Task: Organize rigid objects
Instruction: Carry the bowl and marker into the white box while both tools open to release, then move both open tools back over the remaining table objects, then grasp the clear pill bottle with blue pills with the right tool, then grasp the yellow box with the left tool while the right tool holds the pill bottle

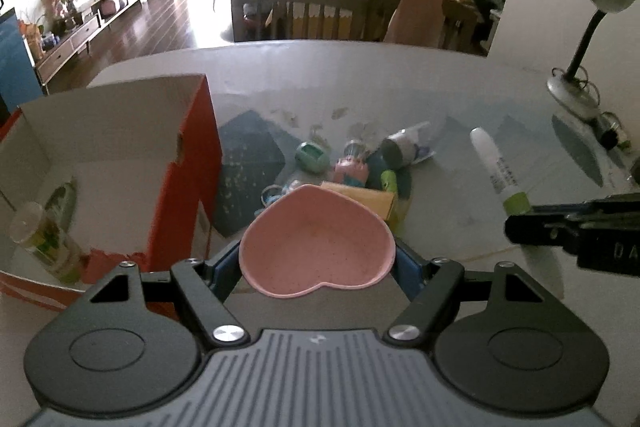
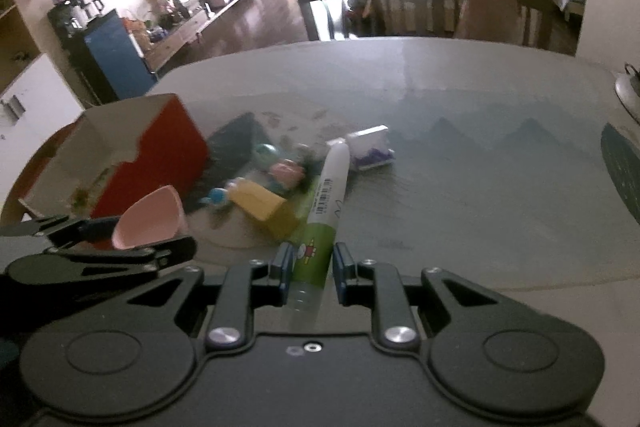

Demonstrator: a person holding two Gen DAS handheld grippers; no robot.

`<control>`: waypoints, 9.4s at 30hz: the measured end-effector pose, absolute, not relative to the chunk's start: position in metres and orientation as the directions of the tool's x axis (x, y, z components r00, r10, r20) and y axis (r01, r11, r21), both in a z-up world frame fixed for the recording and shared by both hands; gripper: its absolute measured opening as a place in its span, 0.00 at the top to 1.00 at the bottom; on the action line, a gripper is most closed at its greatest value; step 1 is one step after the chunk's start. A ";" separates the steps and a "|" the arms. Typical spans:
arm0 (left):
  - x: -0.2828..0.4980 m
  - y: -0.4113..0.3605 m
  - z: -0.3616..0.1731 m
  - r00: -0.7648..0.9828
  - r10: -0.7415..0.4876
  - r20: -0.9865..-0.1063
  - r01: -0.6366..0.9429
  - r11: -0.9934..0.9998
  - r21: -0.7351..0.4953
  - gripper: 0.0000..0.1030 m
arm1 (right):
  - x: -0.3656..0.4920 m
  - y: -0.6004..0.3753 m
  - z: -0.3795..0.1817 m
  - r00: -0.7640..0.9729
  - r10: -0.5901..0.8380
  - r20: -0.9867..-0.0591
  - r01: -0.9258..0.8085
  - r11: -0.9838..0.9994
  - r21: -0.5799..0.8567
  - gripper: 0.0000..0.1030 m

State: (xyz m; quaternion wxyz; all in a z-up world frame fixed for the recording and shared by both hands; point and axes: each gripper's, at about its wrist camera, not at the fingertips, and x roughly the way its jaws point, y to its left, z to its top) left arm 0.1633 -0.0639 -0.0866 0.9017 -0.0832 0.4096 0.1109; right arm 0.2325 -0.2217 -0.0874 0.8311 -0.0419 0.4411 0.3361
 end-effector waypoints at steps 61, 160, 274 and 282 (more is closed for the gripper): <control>0.153 0.241 -0.083 0.565 0.151 -0.811 -0.288 0.957 -0.023 0.24 | 0.173 0.066 -0.103 0.328 0.497 -0.803 -0.758 0.646 0.090 0.81; 0.106 0.047 -0.017 0.705 0.005 -0.709 -0.111 0.988 -0.104 0.05 | 0.147 -0.146 -0.035 0.452 0.635 -0.627 -0.660 0.710 0.244 0.18; 0.144 -0.003 -0.033 0.724 0.021 -0.689 -0.175 0.972 -0.154 0.28 | 0.222 -0.162 -0.027 0.450 0.604 -0.657 -0.752 0.654 0.086 0.34; 0.122 0.032 -0.023 0.743 0.039 -0.668 -0.184 0.972 -0.147 0.28 | 0.199 -0.134 -0.022 0.449 0.612 -0.651 -0.762 0.643 0.079 0.34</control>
